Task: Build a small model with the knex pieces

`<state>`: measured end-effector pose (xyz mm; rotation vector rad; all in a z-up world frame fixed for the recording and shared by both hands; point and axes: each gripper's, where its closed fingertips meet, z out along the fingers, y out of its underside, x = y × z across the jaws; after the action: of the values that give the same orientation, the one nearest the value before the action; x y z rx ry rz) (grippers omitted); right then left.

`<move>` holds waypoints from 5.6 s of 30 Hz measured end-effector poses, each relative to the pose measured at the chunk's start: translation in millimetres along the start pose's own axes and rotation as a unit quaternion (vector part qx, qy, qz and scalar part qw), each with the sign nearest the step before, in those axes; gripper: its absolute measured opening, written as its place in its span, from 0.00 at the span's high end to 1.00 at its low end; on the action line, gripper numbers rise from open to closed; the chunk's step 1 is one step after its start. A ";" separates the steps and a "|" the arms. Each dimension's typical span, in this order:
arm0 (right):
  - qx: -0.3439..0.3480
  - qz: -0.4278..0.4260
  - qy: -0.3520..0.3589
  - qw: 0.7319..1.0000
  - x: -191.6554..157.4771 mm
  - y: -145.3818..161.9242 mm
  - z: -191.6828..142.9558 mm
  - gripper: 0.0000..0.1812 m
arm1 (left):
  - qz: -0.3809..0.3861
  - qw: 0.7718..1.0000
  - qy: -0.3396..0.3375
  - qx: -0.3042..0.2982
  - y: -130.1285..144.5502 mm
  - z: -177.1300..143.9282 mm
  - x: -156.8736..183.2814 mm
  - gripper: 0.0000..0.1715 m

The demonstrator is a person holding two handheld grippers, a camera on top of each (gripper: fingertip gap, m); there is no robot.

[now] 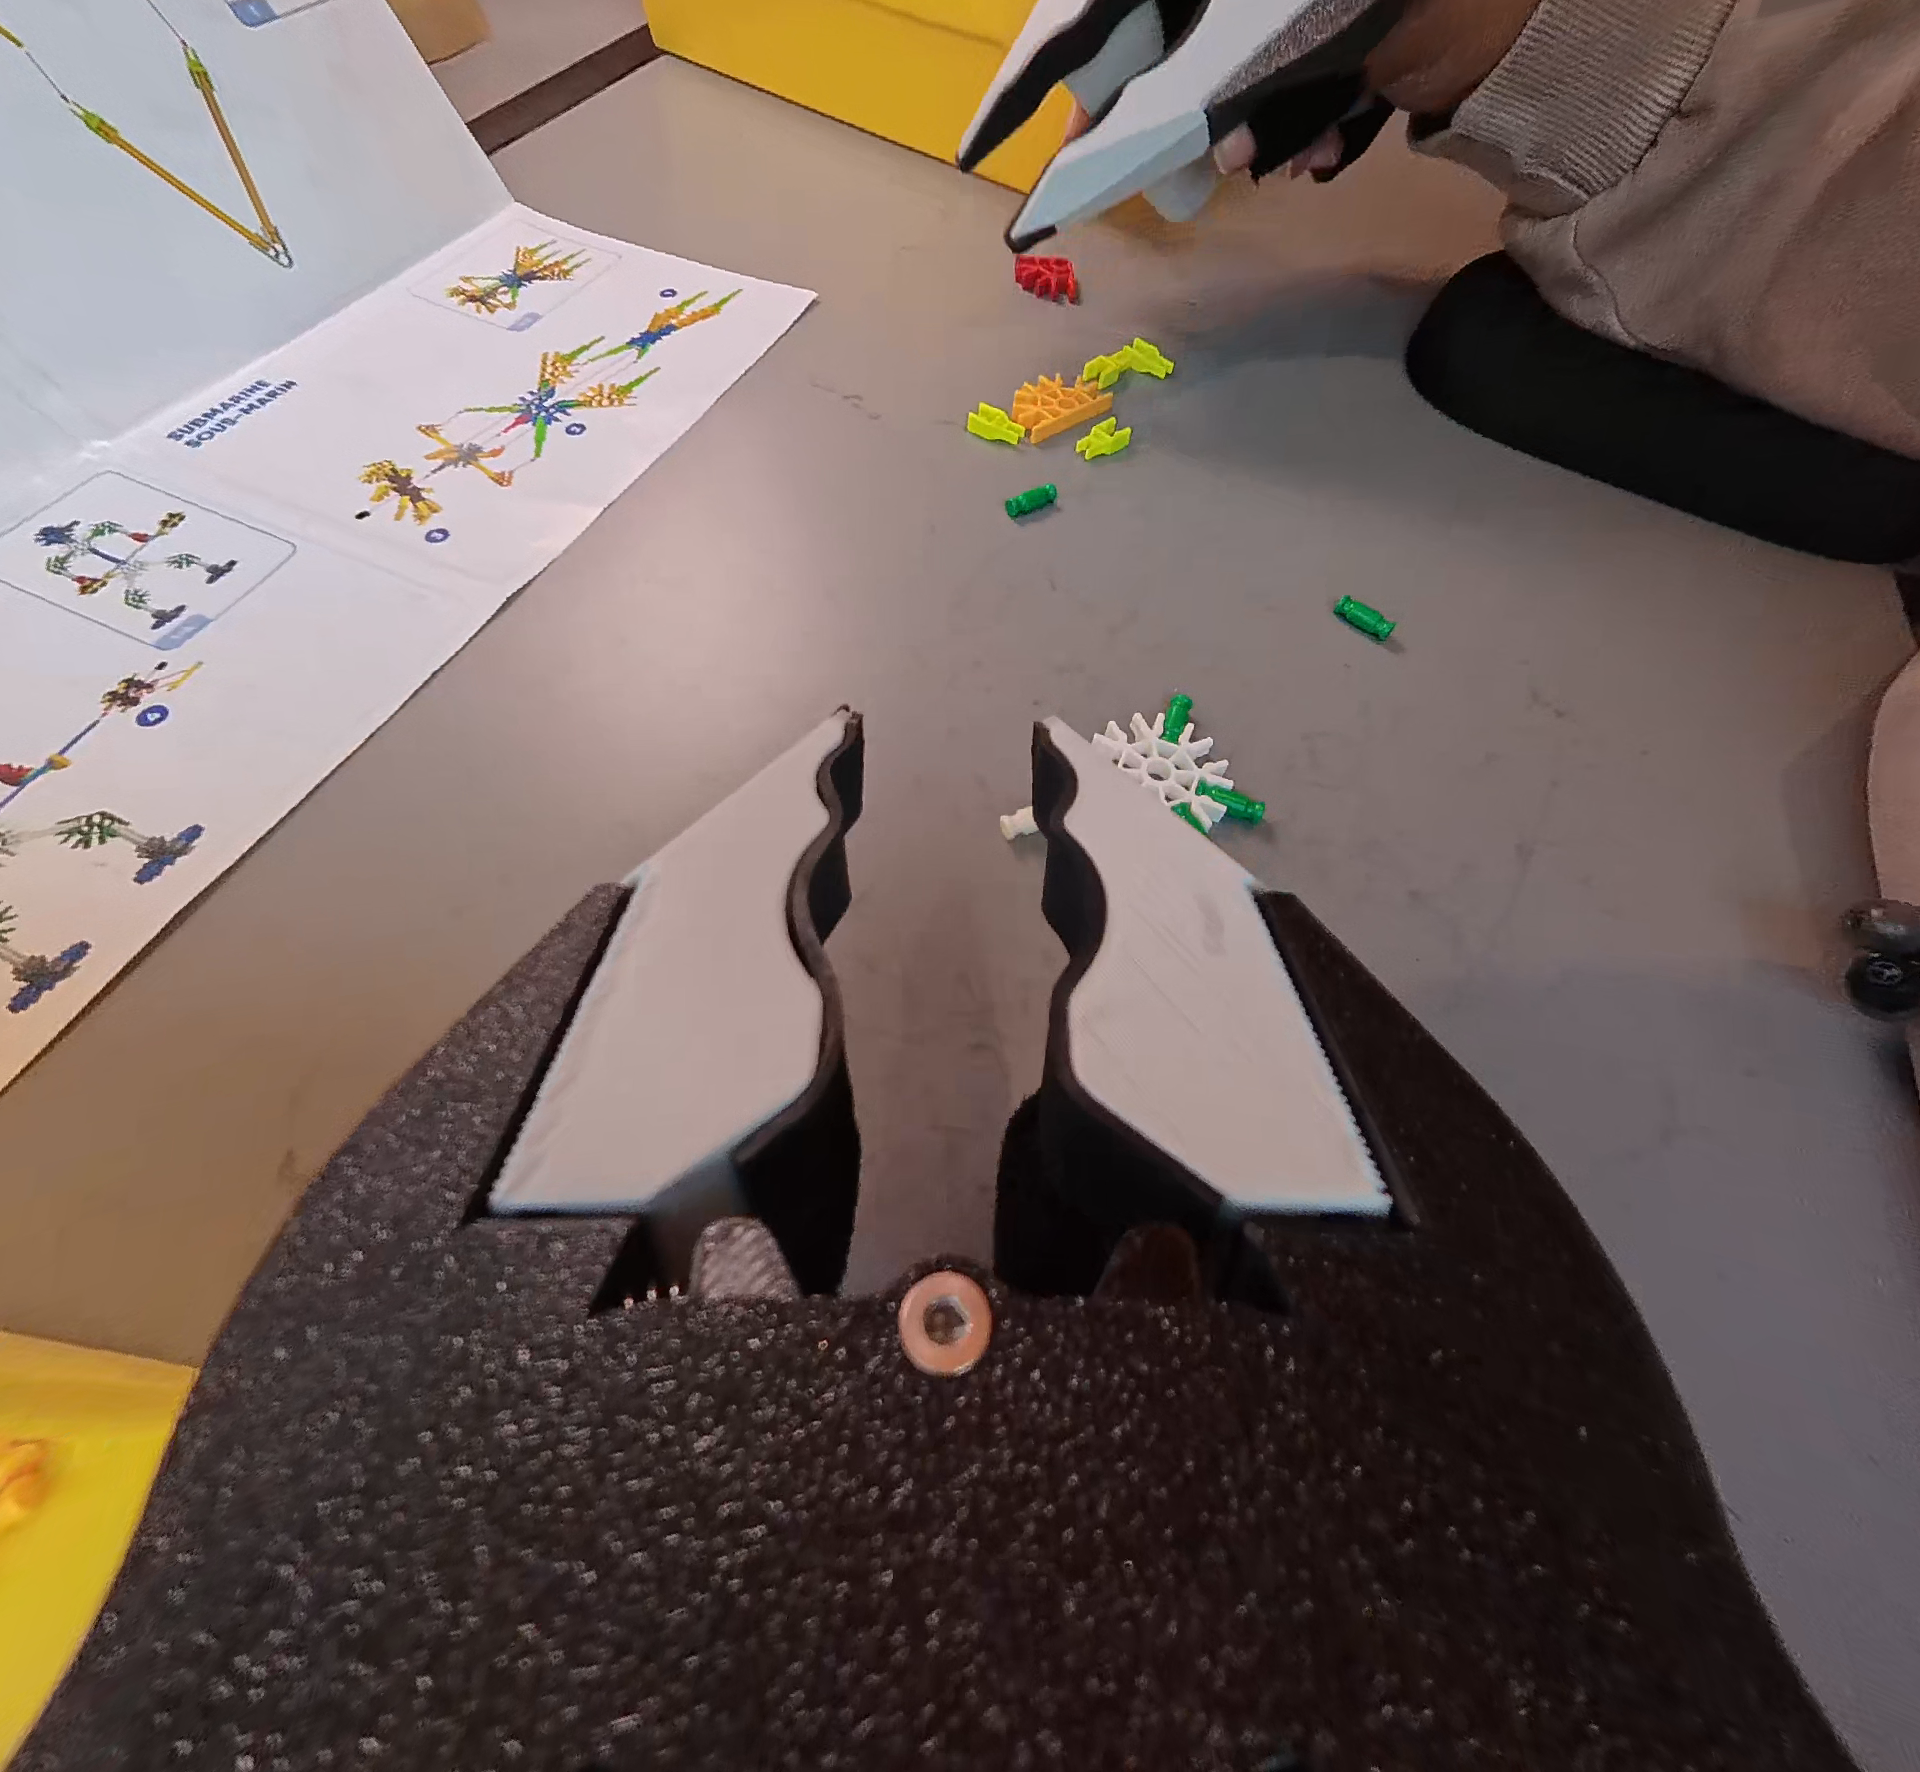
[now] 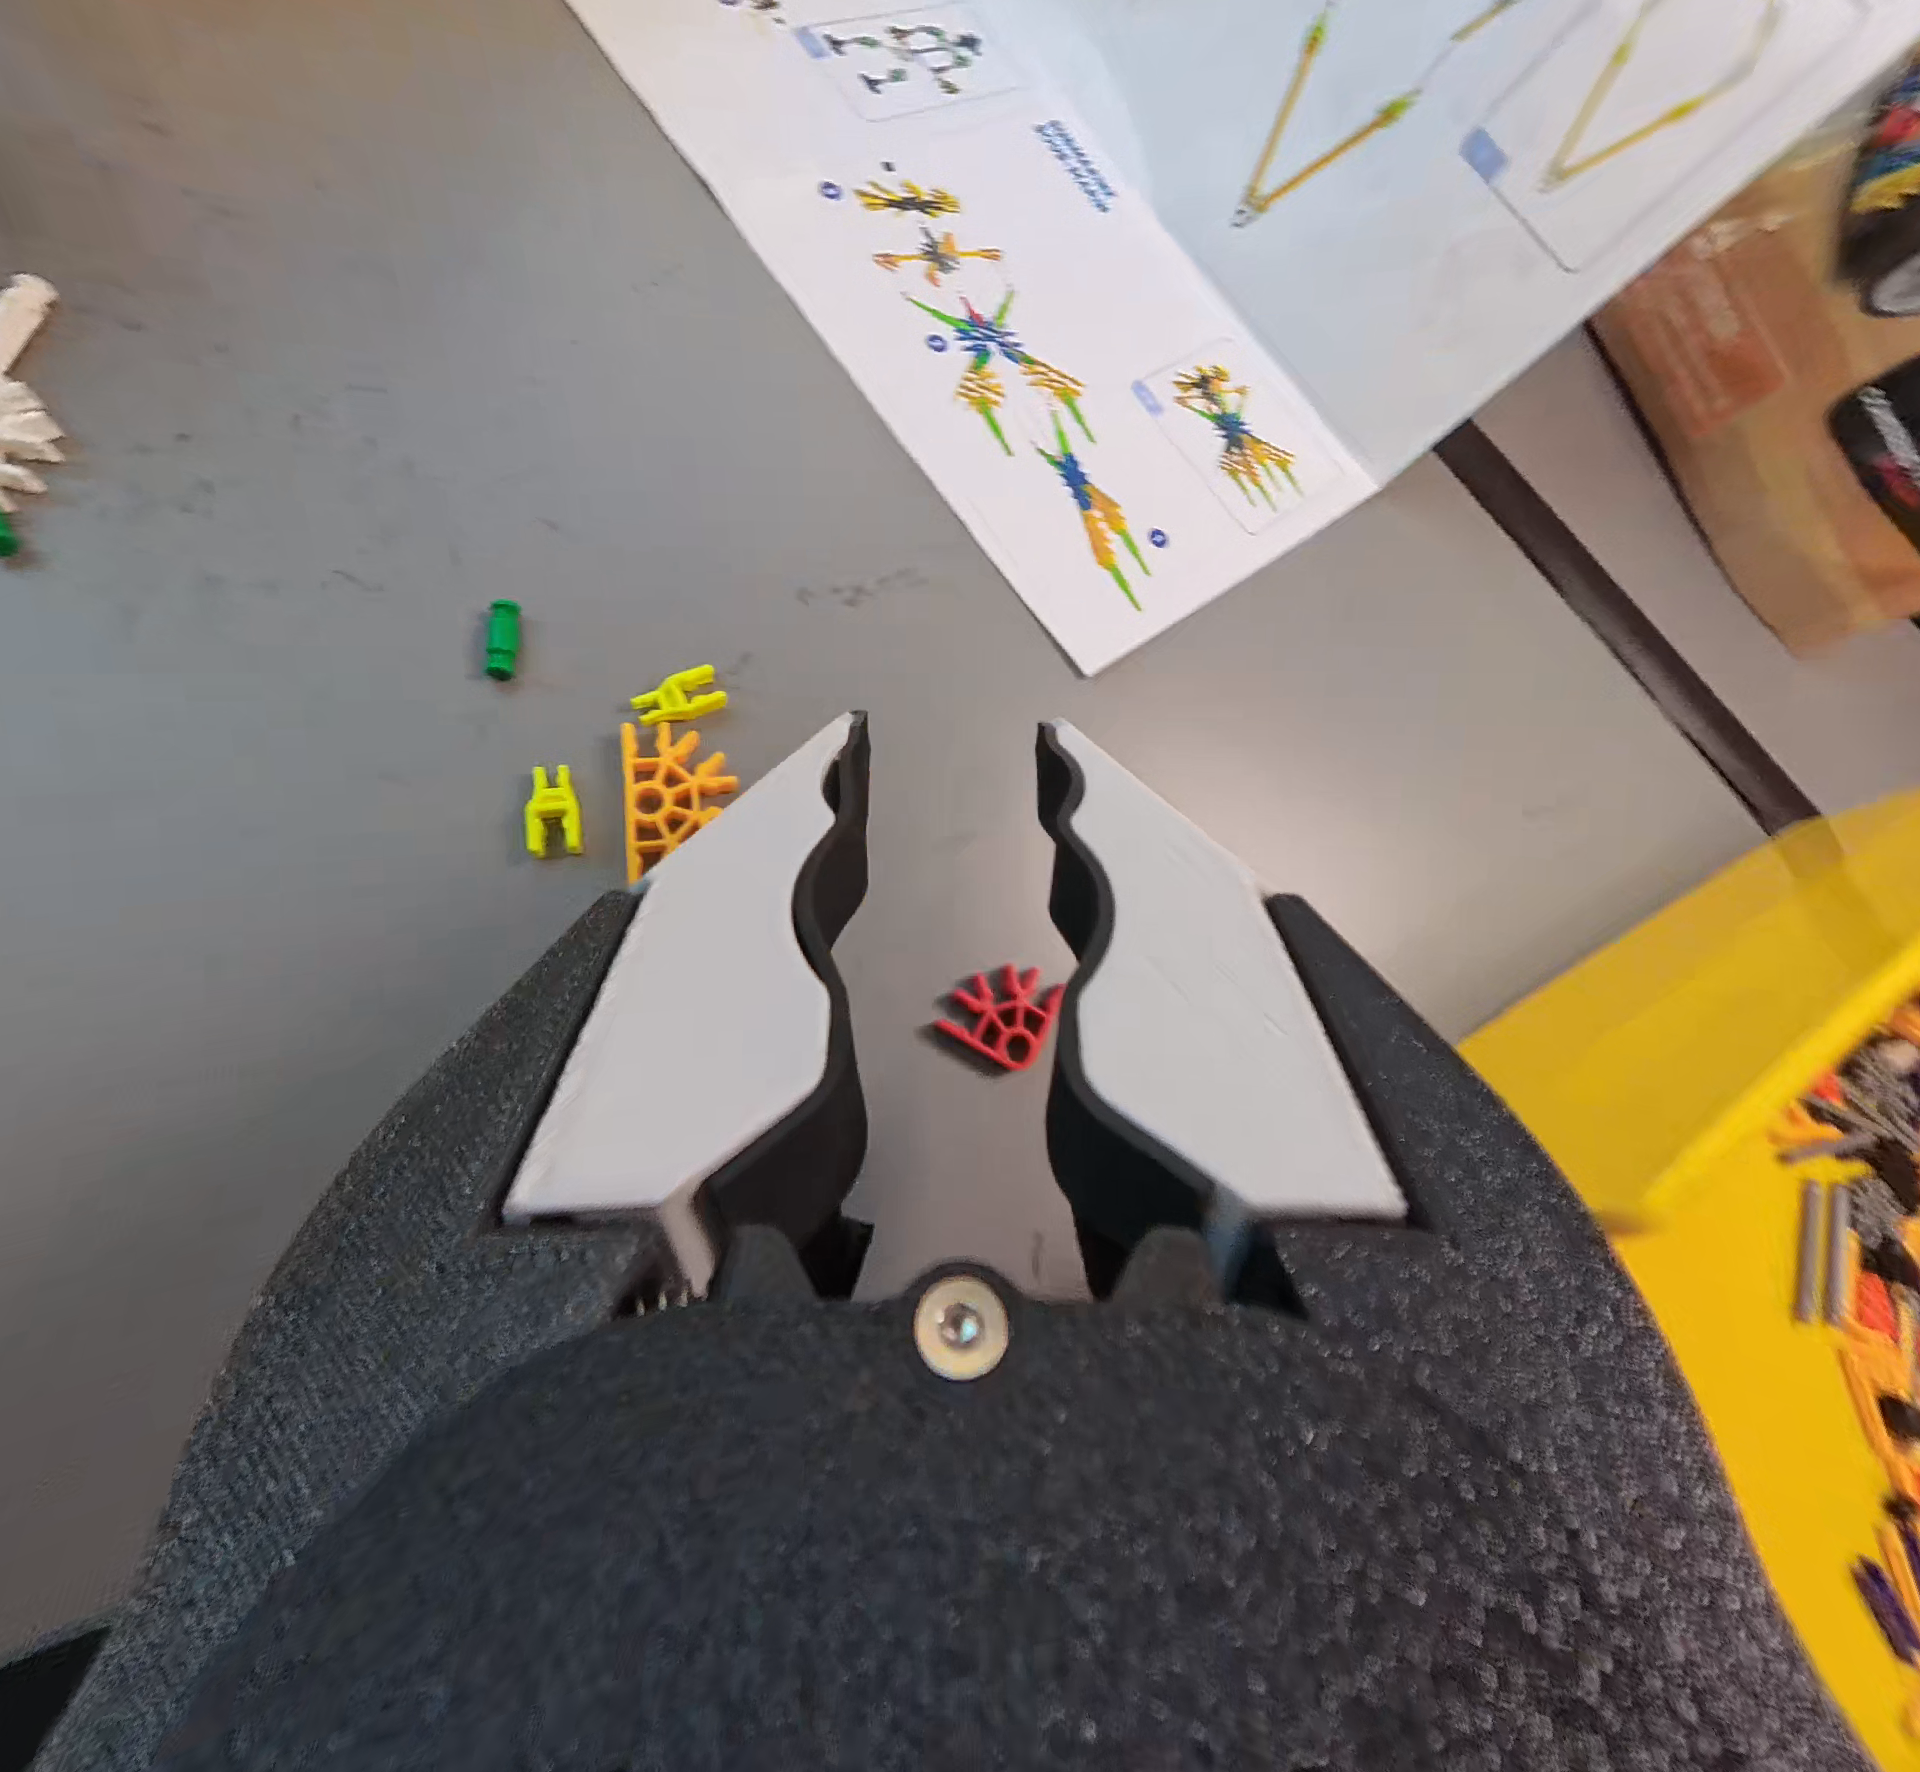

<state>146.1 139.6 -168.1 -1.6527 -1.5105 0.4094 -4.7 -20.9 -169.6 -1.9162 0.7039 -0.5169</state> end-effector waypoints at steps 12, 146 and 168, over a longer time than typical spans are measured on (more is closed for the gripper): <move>-0.067 -0.075 -0.200 0.975 -90.5 16.5 -0.1 0.90 | 0.007 1.000 -0.002 -0.022 8.9 8.4 2.4 0.83; -0.019 -0.151 -0.263 0.953 -207.1 -42.6 32.2 0.85 | 0.043 0.979 0.046 -0.192 51.7 11.1 41.0 0.96; -0.006 -0.125 -0.280 0.952 -206.0 -47.1 30.0 0.85 | 0.030 0.985 0.056 -0.158 42.0 15.7 43.0 0.95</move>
<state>48.0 -45.2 -210.4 -1.3885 -2.1106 0.7739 26.4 -53.7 -212.1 -2.1644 0.9595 -0.5017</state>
